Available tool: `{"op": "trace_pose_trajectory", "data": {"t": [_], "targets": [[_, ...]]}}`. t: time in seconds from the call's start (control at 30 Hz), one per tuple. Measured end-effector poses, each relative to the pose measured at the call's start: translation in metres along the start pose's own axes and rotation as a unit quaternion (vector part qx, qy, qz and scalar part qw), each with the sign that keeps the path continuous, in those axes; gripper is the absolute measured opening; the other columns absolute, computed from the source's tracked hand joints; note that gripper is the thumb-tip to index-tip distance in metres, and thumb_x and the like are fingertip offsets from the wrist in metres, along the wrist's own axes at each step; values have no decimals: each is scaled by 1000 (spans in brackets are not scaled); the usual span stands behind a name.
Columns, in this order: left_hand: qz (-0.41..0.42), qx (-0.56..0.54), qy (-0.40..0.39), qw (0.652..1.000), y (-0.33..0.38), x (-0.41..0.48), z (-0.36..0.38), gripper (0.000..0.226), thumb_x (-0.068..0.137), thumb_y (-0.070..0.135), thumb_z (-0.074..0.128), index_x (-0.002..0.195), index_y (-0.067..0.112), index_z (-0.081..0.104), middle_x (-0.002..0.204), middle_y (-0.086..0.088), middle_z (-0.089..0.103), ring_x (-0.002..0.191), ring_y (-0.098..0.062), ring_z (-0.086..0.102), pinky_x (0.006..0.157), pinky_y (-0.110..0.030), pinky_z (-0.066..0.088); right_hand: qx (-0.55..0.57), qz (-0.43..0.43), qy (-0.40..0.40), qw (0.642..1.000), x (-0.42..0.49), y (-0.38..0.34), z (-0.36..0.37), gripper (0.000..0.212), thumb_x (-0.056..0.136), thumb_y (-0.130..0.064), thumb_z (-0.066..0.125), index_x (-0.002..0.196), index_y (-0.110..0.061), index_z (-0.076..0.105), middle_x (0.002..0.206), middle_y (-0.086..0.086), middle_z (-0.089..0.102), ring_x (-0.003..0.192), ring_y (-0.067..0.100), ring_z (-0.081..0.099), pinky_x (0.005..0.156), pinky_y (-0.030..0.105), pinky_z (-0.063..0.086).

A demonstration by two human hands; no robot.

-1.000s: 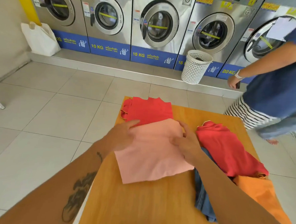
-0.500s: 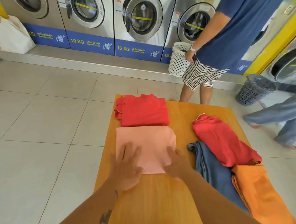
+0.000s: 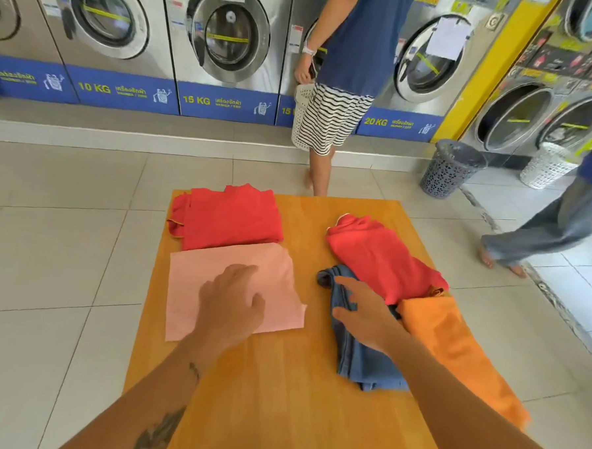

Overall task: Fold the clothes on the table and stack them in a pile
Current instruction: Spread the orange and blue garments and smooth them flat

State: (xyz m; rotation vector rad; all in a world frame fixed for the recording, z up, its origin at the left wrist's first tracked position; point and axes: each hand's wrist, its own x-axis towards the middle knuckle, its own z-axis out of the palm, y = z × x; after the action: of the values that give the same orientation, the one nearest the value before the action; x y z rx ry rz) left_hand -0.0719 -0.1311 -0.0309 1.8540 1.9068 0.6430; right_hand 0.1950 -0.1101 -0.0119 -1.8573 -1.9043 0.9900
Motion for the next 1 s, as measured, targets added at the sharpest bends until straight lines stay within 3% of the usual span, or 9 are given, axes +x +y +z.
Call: {"op": "trace_pose_trajectory", "data": {"t": [0.1, 0.23, 0.33, 0.47, 0.6, 0.7, 0.77, 0.87, 1.0], "targets": [[51, -97, -1, 994, 52, -3, 20, 52, 88, 26, 50, 140, 26, 45, 141, 9, 44, 125, -14, 46, 104, -28, 35, 1, 0, 58, 998, -20, 32, -39, 57, 89, -15, 66, 141, -26, 48, 142, 1, 49, 119, 17, 56, 93, 23, 42], [80, -132, -35, 987, 123, -15, 68, 53, 87, 23, 50, 139, 27, 45, 141, 11, 44, 128, -11, 44, 106, -32, 37, -16, 30, 122, 992, -45, 85, -86, 53, 84, -10, 64, 135, -21, 55, 133, 5, 57, 118, 24, 56, 95, 28, 41], [83, -136, -63, 985, 168, -27, 108, 52, 90, 26, 53, 141, 28, 43, 142, 13, 42, 129, -9, 42, 104, -28, 35, -60, 84, 115, 988, -65, 133, -114, 61, 83, -15, 62, 142, -25, 47, 141, 8, 48, 127, 29, 46, 102, 38, 40], [71, -112, -120, 984, 213, -34, 152, 57, 92, 36, 48, 146, 30, 33, 143, 17, 32, 124, -2, 39, 96, -26, 37, -93, 187, 69, 975, -86, 188, -136, 72, 84, -32, 56, 149, -31, 27, 143, 8, 39, 127, 35, 42, 101, 52, 43], [39, -91, -169, 981, 237, -32, 181, 69, 86, 34, 50, 150, 32, 24, 147, 13, 21, 79, 1, 56, 70, -22, 45, 8, 218, -12, 976, -95, 217, -142, 76, 89, -34, 52, 155, -28, 13, 150, 11, 38, 129, 35, 47, 103, 47, 44], [-6, -141, -175, 974, 248, -29, 193, 77, 84, 26, 56, 151, 39, 20, 154, 8, 14, 75, 16, 53, 60, -12, 42, 74, 227, -14, 971, -96, 224, -141, 80, 88, -32, 56, 155, -28, 12, 152, 12, 40, 129, 34, 48, 98, 40, 45], [-25, -179, -149, 972, 255, -25, 196, 77, 84, 19, 61, 150, 37, 24, 146, 2, 22, 76, 31, 41, 56, -3, 41, 106, 235, -21, 966, -94, 227, -142, 84, 87, -31, 59, 156, -26, 11, 155, 12, 36, 133, 34, 44, 98, 40, 43], [-50, -208, -150, 965, 267, -19, 197, 72, 84, 17, 65, 146, 38, 32, 126, 2, 33, 88, 13, 45, 57, -3, 41, 90, 230, -30, 969, -92, 230, -143, 84, 86, -35, 62, 156, -28, 16, 156, 8, 35, 137, 33, 41, 106, 43, 40], [-47, -226, -157, 960, 276, -21, 202, 69, 85, 11, 63, 141, 43, 39, 123, -1, 42, 92, -7, 55, 67, -17, 47, 72, 164, -9, 984, -96, 227, -142, 74, 86, -28, 59, 148, -44, 23, 148, 3, 45, 127, 29, 50, 101, 42, 47]]}}
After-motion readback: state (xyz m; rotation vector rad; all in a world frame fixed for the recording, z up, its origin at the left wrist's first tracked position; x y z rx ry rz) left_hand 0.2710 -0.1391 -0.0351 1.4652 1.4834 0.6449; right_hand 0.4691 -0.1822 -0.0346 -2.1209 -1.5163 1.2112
